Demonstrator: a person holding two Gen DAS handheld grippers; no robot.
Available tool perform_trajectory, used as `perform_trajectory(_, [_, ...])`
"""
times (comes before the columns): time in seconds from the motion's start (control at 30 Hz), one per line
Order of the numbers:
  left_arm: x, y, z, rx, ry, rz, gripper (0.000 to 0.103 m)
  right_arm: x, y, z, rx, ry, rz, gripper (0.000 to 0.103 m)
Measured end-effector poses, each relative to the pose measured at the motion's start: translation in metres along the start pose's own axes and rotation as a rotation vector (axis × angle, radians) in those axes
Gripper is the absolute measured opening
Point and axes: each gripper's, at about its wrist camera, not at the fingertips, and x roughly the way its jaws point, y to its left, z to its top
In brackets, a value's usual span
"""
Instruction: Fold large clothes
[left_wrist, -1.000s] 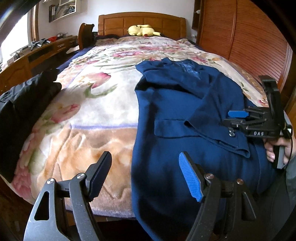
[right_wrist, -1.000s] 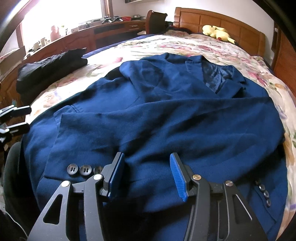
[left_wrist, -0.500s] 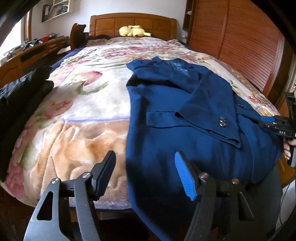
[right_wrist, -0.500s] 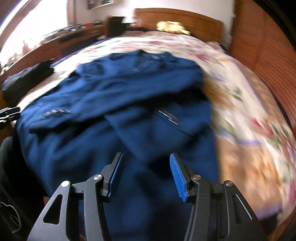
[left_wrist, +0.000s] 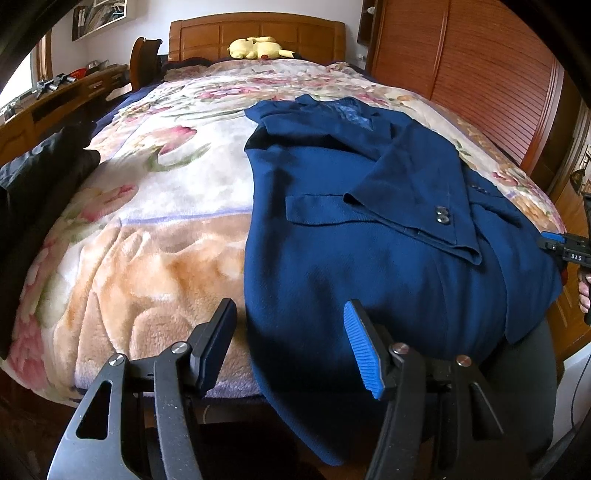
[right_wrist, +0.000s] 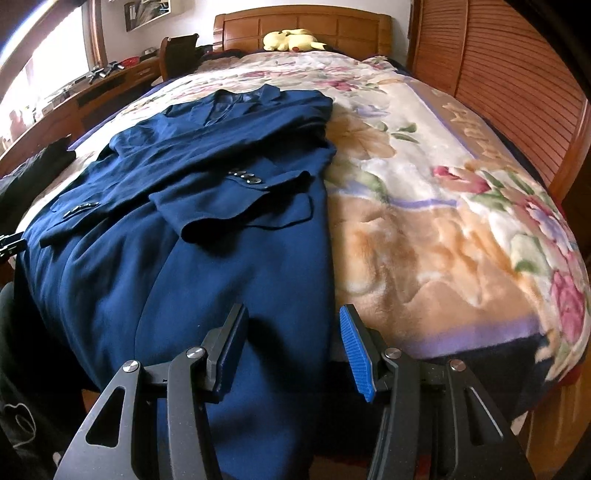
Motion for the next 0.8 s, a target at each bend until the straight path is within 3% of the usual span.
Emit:
perform_trajectory(0.27, [0.001, -0.001, -0.002, -0.004, 0.002, 0.004, 0.061, 0.012, 0.005, 0.002, -0.011, 0.007, 0.044, 0.053])
perform_trajectory(0.4, [0.0, -0.002, -0.003, 0.0, 0.006, -0.006, 0.061, 0.013, 0.01, 0.004, -0.034, 0.009, 0.085, 0.037])
perform_trajectory(0.57, [-0.002, -0.002, -0.012, 0.004, 0.015, -0.039, 0.061, 0.016, 0.008, 0.006, -0.046, 0.012, 0.091, 0.034])
perform_trajectory(0.67, [-0.003, 0.004, -0.015, -0.017, 0.014, -0.039, 0.043, 0.02, 0.006, 0.005, -0.047, 0.016, 0.095, 0.034])
perform_trajectory(0.73, [-0.005, 0.008, -0.014, -0.033, 0.015, -0.037, 0.016, 0.02, 0.006, 0.006, -0.032, 0.023, 0.107, 0.032])
perform_trajectory(0.8, [-0.01, 0.01, -0.012, -0.036, 0.016, -0.064, 0.006, 0.018, 0.007, 0.009, -0.034, 0.03, 0.108, 0.009])
